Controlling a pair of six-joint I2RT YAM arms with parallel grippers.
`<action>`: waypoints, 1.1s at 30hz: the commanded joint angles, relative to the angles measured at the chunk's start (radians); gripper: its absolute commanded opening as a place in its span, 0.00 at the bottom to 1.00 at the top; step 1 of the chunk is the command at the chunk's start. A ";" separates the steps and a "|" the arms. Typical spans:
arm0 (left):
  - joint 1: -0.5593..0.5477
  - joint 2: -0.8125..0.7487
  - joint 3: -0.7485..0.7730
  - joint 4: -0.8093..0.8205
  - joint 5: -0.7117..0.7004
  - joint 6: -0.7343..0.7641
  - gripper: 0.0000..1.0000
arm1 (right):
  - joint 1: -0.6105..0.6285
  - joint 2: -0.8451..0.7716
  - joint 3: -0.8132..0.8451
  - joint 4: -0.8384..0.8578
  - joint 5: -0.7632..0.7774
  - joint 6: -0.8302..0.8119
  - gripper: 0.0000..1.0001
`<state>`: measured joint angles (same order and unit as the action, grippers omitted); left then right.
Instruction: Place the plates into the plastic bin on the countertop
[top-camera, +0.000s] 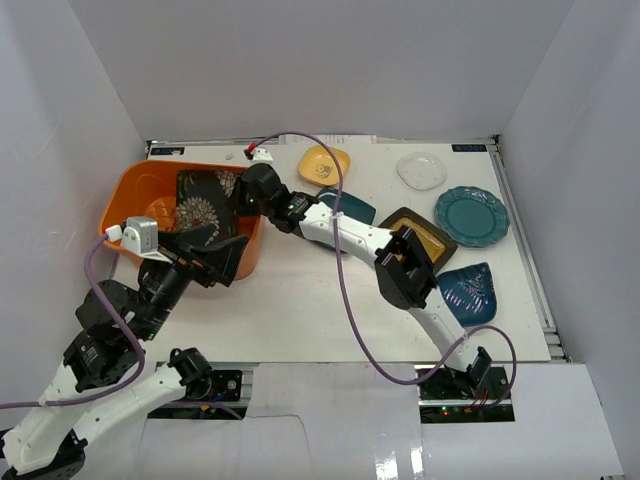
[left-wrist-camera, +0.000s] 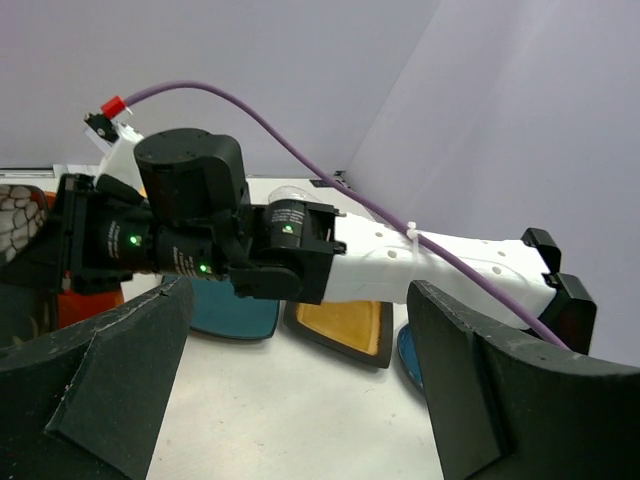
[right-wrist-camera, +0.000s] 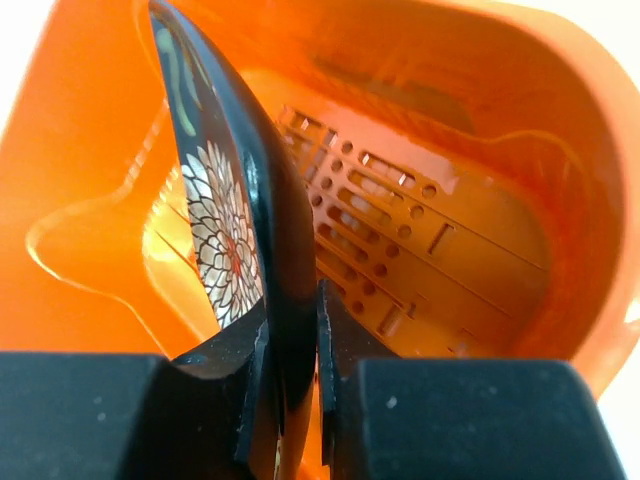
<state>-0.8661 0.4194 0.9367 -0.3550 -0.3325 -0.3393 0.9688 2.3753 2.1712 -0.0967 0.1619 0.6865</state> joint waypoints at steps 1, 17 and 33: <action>-0.001 -0.018 0.001 0.002 0.004 -0.007 0.98 | 0.001 -0.155 -0.106 0.031 0.111 -0.070 0.08; -0.002 0.021 0.089 0.001 0.043 -0.056 0.98 | -0.042 -0.361 -0.085 0.082 -0.018 -0.136 0.08; -0.002 0.042 0.123 -0.001 -0.033 -0.056 0.98 | 0.001 -0.001 0.090 0.282 0.022 0.125 0.08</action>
<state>-0.8661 0.4599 1.0676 -0.3557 -0.3370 -0.3870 0.9760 2.3882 2.2490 0.0029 0.1738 0.7345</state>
